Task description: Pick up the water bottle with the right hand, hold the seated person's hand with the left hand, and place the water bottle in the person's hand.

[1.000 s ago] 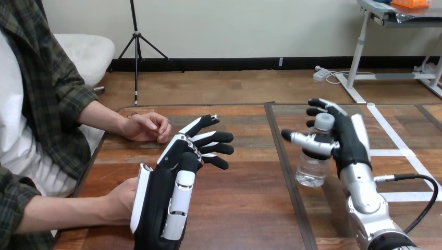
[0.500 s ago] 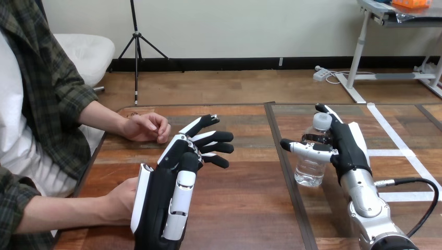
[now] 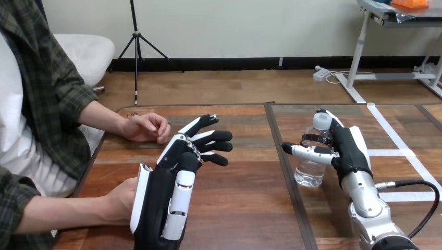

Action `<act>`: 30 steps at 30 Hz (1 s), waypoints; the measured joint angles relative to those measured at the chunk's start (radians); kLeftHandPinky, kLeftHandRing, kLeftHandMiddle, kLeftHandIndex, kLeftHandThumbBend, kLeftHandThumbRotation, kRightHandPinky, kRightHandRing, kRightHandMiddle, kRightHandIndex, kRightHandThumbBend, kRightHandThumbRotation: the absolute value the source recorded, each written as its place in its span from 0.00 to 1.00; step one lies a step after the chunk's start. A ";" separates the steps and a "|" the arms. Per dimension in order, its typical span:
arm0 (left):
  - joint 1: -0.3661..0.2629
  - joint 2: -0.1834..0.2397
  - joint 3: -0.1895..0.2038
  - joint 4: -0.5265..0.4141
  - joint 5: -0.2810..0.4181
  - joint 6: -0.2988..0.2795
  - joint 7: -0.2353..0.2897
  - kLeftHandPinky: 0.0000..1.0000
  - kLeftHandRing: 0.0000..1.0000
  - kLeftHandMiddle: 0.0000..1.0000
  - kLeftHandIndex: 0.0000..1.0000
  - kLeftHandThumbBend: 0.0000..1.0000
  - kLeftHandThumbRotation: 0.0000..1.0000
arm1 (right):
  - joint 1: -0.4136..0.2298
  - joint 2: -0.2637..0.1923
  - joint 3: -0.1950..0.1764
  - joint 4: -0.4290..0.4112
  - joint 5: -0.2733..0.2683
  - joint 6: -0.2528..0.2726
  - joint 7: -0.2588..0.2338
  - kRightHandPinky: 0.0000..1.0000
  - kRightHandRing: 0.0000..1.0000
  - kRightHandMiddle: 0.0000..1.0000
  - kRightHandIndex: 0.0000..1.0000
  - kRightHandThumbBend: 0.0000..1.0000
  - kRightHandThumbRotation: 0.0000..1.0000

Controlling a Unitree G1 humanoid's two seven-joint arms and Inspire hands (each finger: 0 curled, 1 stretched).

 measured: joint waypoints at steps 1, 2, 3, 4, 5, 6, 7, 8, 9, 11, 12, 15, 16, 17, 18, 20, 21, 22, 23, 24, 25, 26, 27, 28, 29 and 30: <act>0.000 0.000 0.000 0.000 0.000 0.000 0.000 0.56 0.66 0.69 0.79 0.35 0.98 | 0.000 0.000 0.000 0.000 0.000 0.000 0.000 0.95 0.93 0.92 0.92 0.85 0.09; 0.000 0.000 0.000 0.000 0.000 0.000 -0.001 0.56 0.66 0.69 0.79 0.35 0.98 | 0.000 0.000 0.000 0.000 0.000 0.000 0.000 0.95 0.93 0.92 0.92 0.85 0.08; 0.000 0.000 0.000 0.000 0.000 0.000 -0.001 0.56 0.66 0.69 0.79 0.35 0.98 | 0.000 0.000 0.000 0.000 0.001 0.000 0.000 0.95 0.93 0.92 0.91 0.85 0.08; 0.000 0.000 0.000 0.000 0.000 0.000 -0.001 0.56 0.66 0.69 0.79 0.35 0.98 | 0.000 0.000 0.000 0.000 0.001 0.000 0.000 0.94 0.92 0.91 0.91 0.85 0.07; 0.000 0.000 0.000 0.000 0.000 0.000 -0.002 0.56 0.66 0.69 0.79 0.35 0.98 | 0.000 0.000 0.000 0.000 0.001 0.000 -0.001 0.93 0.91 0.91 0.90 0.85 0.06; 0.000 0.000 0.000 0.000 0.000 0.000 -0.002 0.56 0.66 0.70 0.79 0.35 0.98 | 0.000 0.000 0.000 0.000 0.001 0.000 -0.002 0.93 0.91 0.90 0.90 0.84 0.06; 0.000 0.000 0.000 0.000 0.000 0.000 -0.002 0.56 0.66 0.70 0.79 0.35 0.98 | 0.000 0.000 0.000 0.000 0.001 0.000 -0.004 0.92 0.90 0.89 0.89 0.85 0.05; 0.001 0.000 0.000 0.000 -0.001 0.000 -0.003 0.56 0.66 0.70 0.79 0.35 0.98 | 0.000 0.000 0.000 0.000 0.001 0.000 -0.006 0.90 0.89 0.89 0.89 0.85 0.04; 0.001 0.000 0.000 0.000 -0.001 0.000 -0.003 0.56 0.66 0.70 0.79 0.35 0.98 | 0.000 0.000 0.000 0.000 0.001 0.000 -0.008 0.90 0.88 0.88 0.88 0.85 0.03; 0.001 0.000 0.000 0.000 -0.001 0.000 -0.004 0.56 0.66 0.69 0.79 0.34 0.97 | 0.000 0.001 -0.001 0.000 0.004 -0.001 -0.011 0.86 0.85 0.86 0.86 0.85 0.02; 0.002 0.000 0.000 0.000 -0.001 0.000 -0.004 0.56 0.66 0.69 0.79 0.34 0.97 | 0.001 0.001 -0.002 0.000 0.007 -0.002 -0.012 0.85 0.84 0.85 0.85 0.85 0.02; 0.002 0.000 0.000 0.000 -0.001 0.000 -0.004 0.55 0.66 0.69 0.79 0.34 0.97 | 0.001 0.004 -0.008 0.000 0.018 -0.006 -0.017 0.77 0.78 0.80 0.82 0.85 0.01; 0.002 0.000 0.000 0.000 -0.001 0.000 -0.004 0.55 0.66 0.69 0.79 0.34 0.97 | 0.001 0.005 -0.010 0.000 0.021 -0.006 -0.019 0.75 0.76 0.79 0.81 0.84 0.00; 0.003 0.000 0.000 0.000 -0.001 0.000 -0.005 0.55 0.66 0.69 0.79 0.34 0.97 | 0.001 0.006 -0.013 0.000 0.025 -0.006 -0.021 0.74 0.75 0.77 0.80 0.84 0.00; 0.003 0.000 0.000 0.000 -0.001 0.000 -0.005 0.55 0.66 0.69 0.79 0.34 0.97 | 0.001 0.007 -0.015 0.000 0.031 -0.006 -0.022 0.72 0.73 0.76 0.79 0.84 0.00; 0.003 0.000 0.000 0.000 -0.002 0.000 -0.007 0.55 0.66 0.69 0.79 0.34 0.97 | 0.002 0.009 -0.021 0.000 0.042 -0.006 -0.025 0.69 0.70 0.74 0.77 0.83 0.00; 0.004 0.000 0.000 0.000 -0.002 0.000 -0.008 0.55 0.65 0.69 0.79 0.34 0.97 | 0.002 0.010 -0.023 0.000 0.048 -0.006 -0.026 0.68 0.69 0.72 0.76 0.82 0.00; 0.004 0.000 0.000 0.000 -0.002 0.000 -0.008 0.55 0.65 0.69 0.79 0.34 0.97 | 0.002 0.011 -0.025 0.000 0.054 -0.006 -0.026 0.66 0.66 0.70 0.74 0.82 0.00; 0.004 0.000 0.000 0.000 -0.002 0.000 -0.008 0.55 0.65 0.69 0.79 0.33 0.97 | 0.002 0.013 -0.029 0.000 0.059 -0.006 -0.028 0.63 0.63 0.67 0.71 0.81 0.00; 0.005 0.000 0.000 0.000 -0.002 0.000 -0.008 0.54 0.65 0.69 0.79 0.33 0.97 | 0.002 0.015 -0.032 0.000 0.062 -0.006 -0.029 0.62 0.62 0.66 0.70 0.80 0.00; 0.005 0.000 0.000 0.000 -0.001 0.000 -0.008 0.54 0.65 0.69 0.79 0.34 0.97 | 0.002 0.016 -0.035 0.000 0.065 -0.006 -0.031 0.60 0.60 0.64 0.69 0.79 0.00; 0.005 0.000 0.000 0.000 -0.002 0.000 -0.009 0.54 0.65 0.69 0.79 0.34 0.97 | 0.002 0.019 -0.038 0.000 0.069 -0.006 -0.035 0.58 0.58 0.62 0.67 0.79 0.00; 0.005 0.000 0.000 0.000 -0.002 0.000 -0.009 0.54 0.65 0.69 0.79 0.34 0.97 | 0.002 0.022 -0.040 0.000 0.072 -0.006 -0.042 0.57 0.57 0.61 0.66 0.79 0.00; 0.005 0.000 0.000 0.000 -0.002 0.000 -0.010 0.54 0.65 0.69 0.79 0.34 0.97 | 0.002 0.025 -0.041 0.000 0.073 -0.006 -0.047 0.55 0.55 0.60 0.64 0.79 0.00; 0.005 0.000 0.000 0.000 -0.002 0.000 -0.010 0.54 0.65 0.69 0.79 0.34 0.97 | 0.002 0.028 -0.042 0.001 0.073 -0.006 -0.056 0.53 0.54 0.58 0.63 0.78 0.00; 0.005 0.000 0.000 0.000 -0.002 0.000 -0.010 0.54 0.64 0.69 0.79 0.34 0.97 | 0.002 0.030 -0.042 0.001 0.073 -0.006 -0.064 0.52 0.53 0.57 0.62 0.78 0.00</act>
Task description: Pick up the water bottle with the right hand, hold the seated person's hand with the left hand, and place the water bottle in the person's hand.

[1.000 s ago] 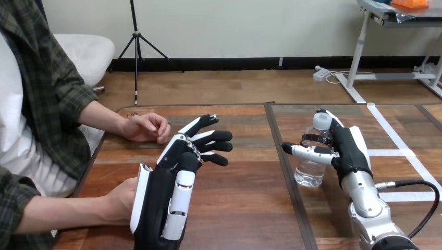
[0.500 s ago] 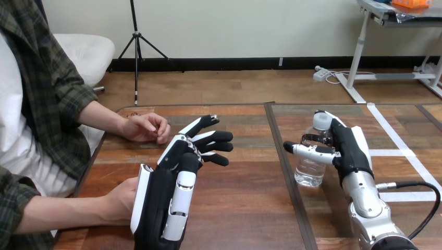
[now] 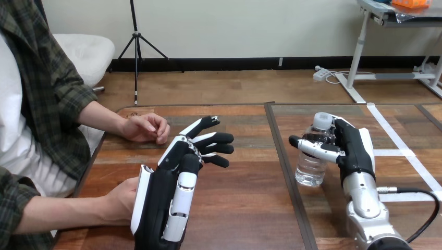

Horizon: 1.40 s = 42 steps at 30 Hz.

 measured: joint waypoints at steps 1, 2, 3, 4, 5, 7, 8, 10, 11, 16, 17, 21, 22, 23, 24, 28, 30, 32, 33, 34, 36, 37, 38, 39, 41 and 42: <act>0.000 0.000 0.000 0.000 0.000 0.000 0.000 0.54 0.64 0.69 0.79 0.34 0.97 | 0.000 0.002 0.000 0.001 0.000 0.000 -0.007 0.50 0.52 0.56 0.61 0.78 0.00; 0.000 0.000 0.000 0.000 0.000 0.000 0.000 0.53 0.64 0.69 0.79 0.34 0.97 | 0.000 0.004 0.001 0.001 -0.002 0.000 -0.016 0.48 0.50 0.54 0.59 0.78 0.00; 0.000 0.000 0.000 0.000 0.000 0.000 -0.001 0.53 0.64 0.69 0.79 0.34 0.97 | 0.000 0.006 0.002 0.002 -0.002 0.001 -0.023 0.48 0.49 0.54 0.58 0.78 0.00; 0.000 0.000 0.000 0.000 -0.001 0.000 -0.001 0.53 0.64 0.68 0.79 0.34 0.97 | 0.000 0.007 0.002 0.002 -0.003 0.001 -0.030 0.47 0.49 0.53 0.57 0.78 0.00; 0.000 0.000 0.000 0.000 -0.001 0.000 -0.001 0.53 0.64 0.68 0.79 0.34 0.97 | 0.000 0.008 0.003 0.003 -0.004 0.001 -0.035 0.46 0.48 0.53 0.56 0.78 0.00; 0.000 0.000 0.000 0.000 -0.003 0.000 -0.001 0.53 0.64 0.68 0.79 0.34 0.97 | 0.000 0.011 0.004 0.004 -0.005 0.001 -0.045 0.45 0.47 0.52 0.55 0.78 0.00; 0.000 0.000 -0.001 0.000 -0.004 0.000 -0.001 0.53 0.64 0.68 0.79 0.34 0.97 | 0.000 0.012 0.004 0.004 -0.005 0.001 -0.048 0.45 0.47 0.52 0.54 0.78 0.00; 0.000 0.000 -0.001 0.000 -0.006 0.000 -0.001 0.53 0.63 0.68 0.78 0.33 0.96 | 0.000 0.014 0.004 0.005 -0.004 0.001 -0.053 0.43 0.46 0.51 0.52 0.77 0.00; 0.000 0.000 -0.001 0.000 -0.007 0.000 -0.002 0.53 0.63 0.68 0.78 0.33 0.96 | 0.000 0.014 0.004 0.005 -0.004 0.001 -0.055 0.43 0.46 0.50 0.52 0.77 0.00; 0.000 0.000 -0.001 0.000 -0.011 0.000 -0.005 0.52 0.63 0.67 0.77 0.31 0.96 | 0.000 0.016 0.005 0.005 -0.004 0.001 -0.061 0.42 0.45 0.50 0.50 0.77 0.00; 0.000 0.000 -0.001 0.000 -0.013 0.000 -0.006 0.52 0.62 0.67 0.77 0.31 0.96 | 0.000 0.016 0.005 0.005 -0.005 0.001 -0.063 0.42 0.45 0.50 0.50 0.77 0.00; 0.000 0.000 -0.001 0.000 -0.016 0.000 -0.010 0.51 0.62 0.67 0.76 0.30 0.97 | 0.000 0.016 0.006 0.005 -0.006 0.001 -0.066 0.41 0.45 0.49 0.49 0.76 0.00; 0.000 0.000 -0.001 0.000 -0.016 0.000 -0.010 0.51 0.62 0.67 0.76 0.30 0.97 | 0.000 0.016 0.007 0.005 -0.006 0.001 -0.066 0.41 0.45 0.49 0.49 0.76 0.00; 0.000 0.000 -0.001 0.000 -0.017 0.000 -0.011 0.51 0.62 0.67 0.76 0.30 0.97 | 0.000 0.016 0.007 0.005 -0.006 0.001 -0.067 0.41 0.45 0.49 0.49 0.76 0.00; 0.000 0.000 -0.001 0.000 -0.018 0.000 -0.012 0.51 0.62 0.67 0.76 0.30 0.96 | 0.000 0.016 0.007 0.005 -0.007 0.001 -0.067 0.41 0.45 0.49 0.49 0.76 0.00; 0.000 0.000 -0.001 0.000 -0.022 0.000 -0.015 0.51 0.62 0.66 0.75 0.30 0.96 | 0.000 0.016 0.009 0.005 -0.010 0.000 -0.072 0.41 0.45 0.50 0.49 0.76 0.00; 0.000 0.000 -0.002 0.000 -0.026 0.000 -0.016 0.51 0.61 0.66 0.74 0.30 0.96 | 0.000 0.016 0.010 0.005 -0.011 0.000 -0.075 0.42 0.46 0.50 0.48 0.76 0.00; 0.000 0.000 -0.002 0.000 -0.030 0.000 -0.017 0.51 0.61 0.66 0.74 0.30 0.96 | 0.000 0.016 0.012 0.005 -0.013 0.000 -0.078 0.42 0.46 0.50 0.48 0.76 0.00; 0.000 0.000 -0.002 0.000 -0.032 0.000 -0.018 0.51 0.61 0.66 0.73 0.30 0.96 | 0.000 0.016 0.013 0.005 -0.014 0.000 -0.079 0.42 0.46 0.50 0.48 0.76 0.00; 0.000 0.000 -0.003 0.000 -0.035 0.000 -0.018 0.51 0.61 0.66 0.73 0.30 0.96 | 0.000 0.016 0.014 0.005 -0.016 0.000 -0.081 0.42 0.46 0.50 0.48 0.76 0.00; 0.000 0.000 -0.002 0.000 -0.037 0.000 -0.019 0.51 0.61 0.65 0.73 0.29 0.96 | 0.000 0.016 0.016 0.005 -0.018 0.000 -0.084 0.42 0.46 0.50 0.48 0.76 0.00; 0.000 0.000 -0.003 0.000 -0.037 0.000 -0.019 0.51 0.60 0.65 0.72 0.29 0.96 | 0.000 0.016 0.016 0.005 -0.018 0.000 -0.085 0.42 0.46 0.50 0.48 0.76 0.00; 0.000 0.000 -0.002 0.000 -0.038 0.000 -0.019 0.50 0.60 0.65 0.72 0.29 0.96 | 0.000 0.016 0.018 0.005 -0.019 0.000 -0.086 0.42 0.46 0.50 0.49 0.76 0.00; 0.000 0.000 -0.003 0.000 -0.038 0.000 -0.019 0.50 0.60 0.65 0.72 0.29 0.96 | 0.000 0.016 0.019 0.005 -0.019 0.000 -0.087 0.42 0.46 0.50 0.49 0.76 0.00; 0.000 0.000 -0.002 0.000 -0.039 0.000 -0.019 0.50 0.60 0.65 0.72 0.29 0.96 | 0.000 0.016 0.020 0.005 -0.019 -0.001 -0.088 0.42 0.46 0.50 0.49 0.76 0.00; 0.000 0.000 -0.002 0.000 -0.040 0.000 -0.019 0.50 0.60 0.65 0.71 0.29 0.96 | 0.000 0.016 0.021 0.005 -0.019 -0.001 -0.088 0.42 0.46 0.50 0.49 0.76 0.00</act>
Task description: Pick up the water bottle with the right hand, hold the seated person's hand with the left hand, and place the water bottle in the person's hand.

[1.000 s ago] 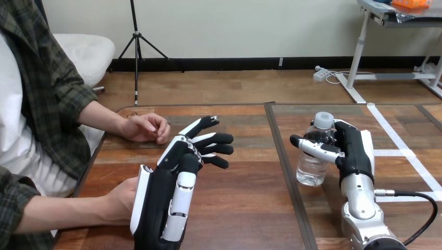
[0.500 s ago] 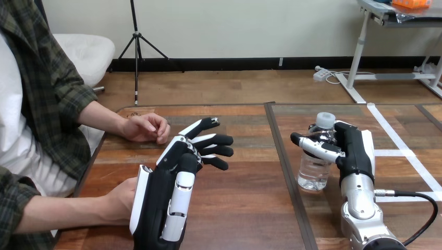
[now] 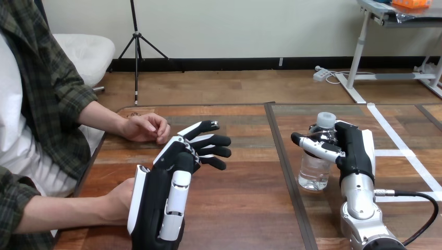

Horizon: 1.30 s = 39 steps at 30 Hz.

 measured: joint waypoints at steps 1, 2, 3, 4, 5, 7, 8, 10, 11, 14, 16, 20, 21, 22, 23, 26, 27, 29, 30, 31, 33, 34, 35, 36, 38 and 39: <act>0.000 0.000 0.000 0.000 -0.001 0.000 0.000 0.50 0.60 0.65 0.71 0.29 0.96 | 0.000 0.000 0.000 0.000 0.000 0.000 0.000 0.42 0.46 0.50 0.49 0.76 0.00; 0.000 0.000 0.000 0.000 -0.001 0.000 0.000 0.50 0.59 0.65 0.71 0.29 0.96 | 0.000 0.000 0.001 0.000 0.000 0.000 0.000 0.42 0.46 0.50 0.49 0.76 0.00; 0.000 0.000 0.000 0.000 -0.002 0.000 0.000 0.50 0.59 0.64 0.71 0.30 0.96 | 0.000 0.000 0.001 0.000 0.000 0.000 -0.001 0.42 0.46 0.50 0.49 0.76 0.00; 0.000 0.000 0.000 0.000 -0.002 0.000 0.000 0.50 0.59 0.64 0.71 0.29 0.96 | 0.000 0.000 0.002 0.000 0.000 0.000 -0.001 0.42 0.46 0.50 0.49 0.76 0.00; 0.000 0.000 0.000 0.000 -0.003 0.000 0.000 0.49 0.59 0.64 0.71 0.29 0.96 | 0.000 0.000 0.002 0.000 0.000 0.000 -0.002 0.42 0.46 0.50 0.49 0.77 0.00; 0.000 0.000 0.000 0.000 -0.003 0.000 0.000 0.49 0.59 0.64 0.70 0.28 0.96 | 0.000 0.000 0.003 0.000 0.000 -0.001 -0.003 0.42 0.46 0.49 0.49 0.77 0.00; 0.000 0.000 0.000 0.000 -0.003 0.000 0.000 0.49 0.59 0.64 0.70 0.28 0.96 | 0.000 0.000 0.003 0.000 0.000 -0.001 -0.003 0.43 0.46 0.50 0.49 0.77 0.00; 0.000 0.000 0.000 0.000 -0.003 0.001 0.000 0.49 0.58 0.64 0.70 0.28 0.96 | 0.000 0.000 0.003 0.000 0.000 -0.001 -0.003 0.43 0.46 0.50 0.49 0.77 0.00; 0.000 0.000 0.000 0.000 -0.003 0.001 0.000 0.49 0.58 0.63 0.70 0.28 0.96 | 0.000 0.000 0.003 0.000 0.000 -0.001 -0.003 0.43 0.46 0.50 0.49 0.77 0.00; 0.000 0.000 0.000 0.000 -0.002 0.001 0.000 0.49 0.58 0.63 0.70 0.28 0.96 | 0.000 0.000 0.003 0.000 0.000 -0.002 -0.003 0.43 0.46 0.50 0.49 0.77 0.00; 0.000 0.000 0.000 0.000 -0.003 0.002 0.000 0.49 0.58 0.63 0.69 0.28 0.96 | 0.000 0.000 0.003 0.000 0.001 -0.002 -0.003 0.43 0.45 0.50 0.49 0.77 0.00; 0.000 0.000 0.000 0.000 -0.003 0.003 0.000 0.49 0.57 0.63 0.69 0.28 0.96 | 0.000 0.000 0.002 0.000 0.001 -0.004 -0.002 0.43 0.45 0.50 0.49 0.77 0.00; 0.000 0.000 0.000 0.000 -0.004 0.003 0.000 0.49 0.57 0.63 0.69 0.28 0.96 | 0.000 0.000 0.002 0.000 0.001 -0.004 -0.002 0.43 0.45 0.50 0.49 0.77 0.00; 0.000 0.000 0.000 0.000 -0.004 0.003 0.000 0.49 0.57 0.63 0.69 0.28 0.96 | 0.000 0.000 0.002 0.000 0.001 -0.005 -0.002 0.43 0.45 0.50 0.49 0.77 0.00; 0.000 0.000 0.000 0.000 -0.004 0.004 0.000 0.49 0.57 0.63 0.69 0.29 0.96 | 0.001 0.000 0.002 0.000 0.001 -0.005 -0.002 0.43 0.45 0.50 0.49 0.77 0.00; 0.000 0.000 0.000 0.000 -0.006 0.004 0.000 0.49 0.57 0.62 0.69 0.29 0.96 | 0.001 0.000 0.002 0.000 0.001 -0.007 -0.002 0.43 0.45 0.49 0.48 0.77 0.00; 0.000 0.000 0.000 0.000 -0.006 0.004 0.000 0.49 0.57 0.62 0.69 0.29 0.96 | 0.001 0.000 0.002 0.000 0.001 -0.007 -0.002 0.43 0.45 0.49 0.48 0.77 0.00; 0.000 0.000 0.000 0.000 -0.006 0.004 0.001 0.48 0.57 0.62 0.69 0.29 0.96 | 0.001 0.000 0.002 0.000 0.001 -0.008 -0.002 0.43 0.45 0.49 0.48 0.77 0.00; 0.000 0.000 0.000 0.000 -0.006 0.004 0.001 0.48 0.57 0.62 0.69 0.29 0.96 | 0.002 0.000 0.002 0.000 0.001 -0.009 -0.002 0.43 0.45 0.49 0.48 0.77 0.00; 0.000 0.000 0.000 0.000 -0.007 0.004 0.001 0.48 0.57 0.62 0.69 0.29 0.96 | 0.002 0.000 0.002 0.000 0.001 -0.010 -0.002 0.43 0.45 0.49 0.48 0.77 0.00; 0.000 0.000 0.000 0.000 -0.007 0.004 0.001 0.48 0.57 0.62 0.69 0.29 0.95 | 0.002 0.000 0.001 0.000 0.001 -0.012 -0.002 0.43 0.45 0.49 0.48 0.77 0.00; 0.000 0.000 0.000 0.000 -0.007 0.004 0.001 0.48 0.57 0.62 0.69 0.29 0.95 | 0.003 0.000 0.001 0.000 0.001 -0.013 -0.002 0.43 0.45 0.49 0.48 0.77 0.00; 0.000 0.000 0.000 0.000 -0.007 0.004 0.001 0.48 0.57 0.62 0.69 0.29 0.95 | 0.003 0.000 0.001 0.000 0.001 -0.014 -0.002 0.43 0.45 0.49 0.48 0.77 0.00; 0.000 0.000 0.000 0.000 -0.007 0.004 0.001 0.49 0.57 0.62 0.69 0.29 0.95 | 0.003 0.000 0.001 0.000 0.001 -0.015 -0.002 0.43 0.45 0.49 0.48 0.77 0.00; 0.000 0.000 0.000 0.000 -0.008 0.004 0.001 0.49 0.57 0.62 0.69 0.29 0.95 | 0.004 0.000 0.001 0.000 0.001 -0.019 -0.002 0.43 0.45 0.49 0.48 0.78 0.00; 0.000 0.000 0.000 0.000 -0.008 0.004 0.001 0.49 0.57 0.62 0.69 0.29 0.95 | 0.005 0.000 0.001 0.000 0.001 -0.020 -0.001 0.43 0.45 0.49 0.48 0.78 0.00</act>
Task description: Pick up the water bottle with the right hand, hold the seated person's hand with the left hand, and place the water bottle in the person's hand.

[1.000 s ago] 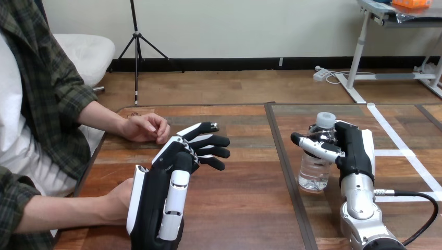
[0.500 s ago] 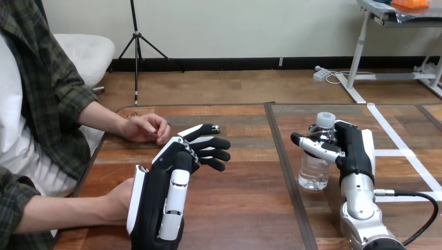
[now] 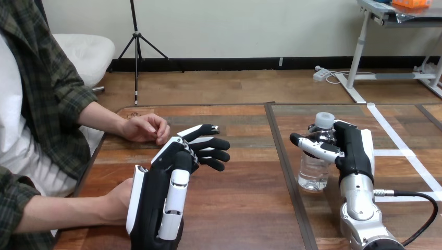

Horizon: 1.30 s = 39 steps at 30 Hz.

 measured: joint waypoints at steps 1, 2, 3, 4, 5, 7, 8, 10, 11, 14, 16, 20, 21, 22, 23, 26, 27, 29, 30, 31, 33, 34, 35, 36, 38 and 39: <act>0.000 0.000 0.000 0.000 0.000 0.000 0.000 0.48 0.57 0.62 0.69 0.29 0.94 | 0.001 0.000 0.000 0.000 0.000 -0.002 0.000 0.43 0.45 0.49 0.48 0.78 0.00; 0.000 0.000 0.000 0.000 0.000 0.000 0.000 0.48 0.57 0.62 0.69 0.29 0.94 | 0.001 0.000 0.000 0.000 0.000 -0.004 0.000 0.43 0.45 0.49 0.48 0.78 0.00; 0.000 0.000 0.000 0.000 0.000 0.000 0.000 0.48 0.57 0.62 0.69 0.29 0.94 | 0.002 0.000 0.000 0.000 0.000 -0.007 0.000 0.43 0.45 0.49 0.48 0.78 0.00; 0.000 0.000 0.000 0.000 0.000 0.000 0.000 0.48 0.57 0.62 0.69 0.29 0.94 | 0.003 0.000 0.000 0.000 0.000 -0.009 0.000 0.43 0.45 0.49 0.47 0.78 0.00; 0.000 0.000 0.000 0.000 0.000 0.000 0.000 0.48 0.57 0.62 0.68 0.29 0.94 | 0.004 0.000 0.000 0.000 0.000 -0.011 0.000 0.43 0.45 0.49 0.47 0.78 0.00; 0.000 0.000 0.000 0.000 -0.001 0.000 0.000 0.48 0.57 0.62 0.68 0.28 0.94 | 0.004 0.000 0.000 0.000 0.001 -0.014 0.000 0.43 0.45 0.49 0.48 0.78 0.00; 0.000 0.000 0.000 0.000 -0.001 0.000 0.000 0.48 0.57 0.62 0.68 0.28 0.94 | 0.005 0.000 0.000 0.000 0.001 -0.015 0.000 0.43 0.46 0.50 0.48 0.78 0.00; 0.000 0.000 0.000 0.000 -0.001 0.000 0.000 0.48 0.57 0.62 0.68 0.28 0.94 | 0.005 0.000 0.000 0.000 0.002 -0.017 0.001 0.43 0.46 0.50 0.48 0.78 0.00; 0.000 0.000 0.000 0.000 -0.001 0.000 0.000 0.48 0.57 0.62 0.68 0.28 0.94 | 0.005 0.000 -0.001 0.000 0.003 -0.017 0.001 0.43 0.46 0.50 0.48 0.78 0.00; 0.000 0.000 0.000 0.000 -0.001 0.000 0.000 0.48 0.56 0.62 0.68 0.29 0.94 | 0.005 0.000 -0.002 0.000 0.007 -0.021 0.004 0.43 0.46 0.50 0.48 0.79 0.00; 0.000 0.000 0.000 0.000 -0.001 0.000 0.000 0.48 0.56 0.62 0.68 0.29 0.93 | 0.005 0.000 -0.003 0.000 0.014 -0.025 0.006 0.42 0.46 0.50 0.49 0.79 0.00; 0.000 0.000 0.000 0.000 -0.002 0.000 0.000 0.48 0.56 0.62 0.68 0.30 0.93 | 0.005 0.000 -0.003 0.000 0.022 -0.038 0.006 0.42 0.45 0.50 0.49 0.79 0.00; 0.000 0.000 0.000 0.000 -0.003 0.001 -0.001 0.48 0.56 0.62 0.68 0.30 0.93 | 0.005 0.000 -0.003 0.000 0.023 -0.042 0.006 0.42 0.45 0.50 0.49 0.79 0.00; 0.000 0.000 0.000 0.000 -0.003 0.001 -0.001 0.48 0.56 0.62 0.68 0.30 0.93 | 0.005 0.000 -0.003 0.000 0.024 -0.046 0.007 0.41 0.45 0.49 0.49 0.79 0.00; 0.000 0.000 0.000 0.000 -0.003 0.002 -0.001 0.48 0.56 0.62 0.68 0.30 0.93 | 0.005 0.000 -0.003 0.000 0.025 -0.051 0.006 0.41 0.45 0.49 0.49 0.79 0.00; 0.000 0.000 0.000 0.000 -0.003 0.005 0.000 0.48 0.56 0.62 0.68 0.31 0.93 | 0.005 0.000 -0.003 0.000 0.026 -0.069 0.007 0.41 0.45 0.49 0.48 0.79 0.00; 0.000 0.000 0.000 0.000 -0.003 0.006 0.000 0.48 0.56 0.62 0.68 0.31 0.93 | 0.005 0.000 -0.004 0.000 0.027 -0.075 0.008 0.41 0.44 0.49 0.48 0.78 0.00; 0.000 0.000 0.000 0.000 -0.003 0.007 0.000 0.47 0.56 0.62 0.68 0.32 0.93 | 0.005 0.000 -0.004 -0.001 0.032 -0.090 0.012 0.40 0.44 0.48 0.47 0.79 0.00; 0.000 0.000 0.000 0.000 -0.003 0.007 0.000 0.47 0.56 0.62 0.68 0.32 0.93 | 0.005 0.000 -0.005 -0.001 0.034 -0.097 0.014 0.40 0.44 0.48 0.47 0.79 0.00; 0.000 0.000 0.000 0.000 -0.003 0.008 0.000 0.47 0.56 0.61 0.68 0.32 0.93 | 0.005 0.000 -0.005 -0.001 0.036 -0.108 0.017 0.40 0.44 0.48 0.47 0.79 0.00; 0.000 0.000 0.000 0.000 -0.002 0.008 0.000 0.47 0.56 0.61 0.68 0.31 0.93 | 0.005 0.000 -0.007 -0.002 0.040 -0.123 0.022 0.40 0.44 0.48 0.47 0.79 0.00; 0.000 0.000 0.000 0.000 -0.003 0.009 0.000 0.47 0.56 0.61 0.68 0.32 0.93 | 0.005 0.000 -0.009 -0.005 0.042 -0.131 0.026 0.40 0.44 0.47 0.47 0.79 0.00; 0.000 0.000 0.000 0.000 -0.003 0.009 -0.001 0.47 0.56 0.61 0.68 0.32 0.93 | 0.005 0.000 -0.012 -0.006 0.045 -0.137 0.030 0.40 0.44 0.47 0.47 0.79 0.00; 0.000 0.000 0.000 0.000 -0.003 0.009 0.000 0.47 0.56 0.61 0.68 0.32 0.93 | 0.004 0.000 -0.017 -0.008 0.049 -0.145 0.037 0.40 0.44 0.47 0.47 0.79 0.00; 0.000 0.000 0.000 0.000 -0.003 0.010 0.000 0.47 0.56 0.61 0.68 0.31 0.93 | 0.004 0.000 -0.023 -0.011 0.061 -0.159 0.051 0.40 0.44 0.47 0.46 0.78 0.00; 0.000 0.000 -0.001 0.000 -0.003 0.011 0.000 0.47 0.56 0.61 0.68 0.31 0.93 | 0.004 0.000 -0.026 -0.012 0.066 -0.165 0.057 0.41 0.44 0.47 0.46 0.78 0.00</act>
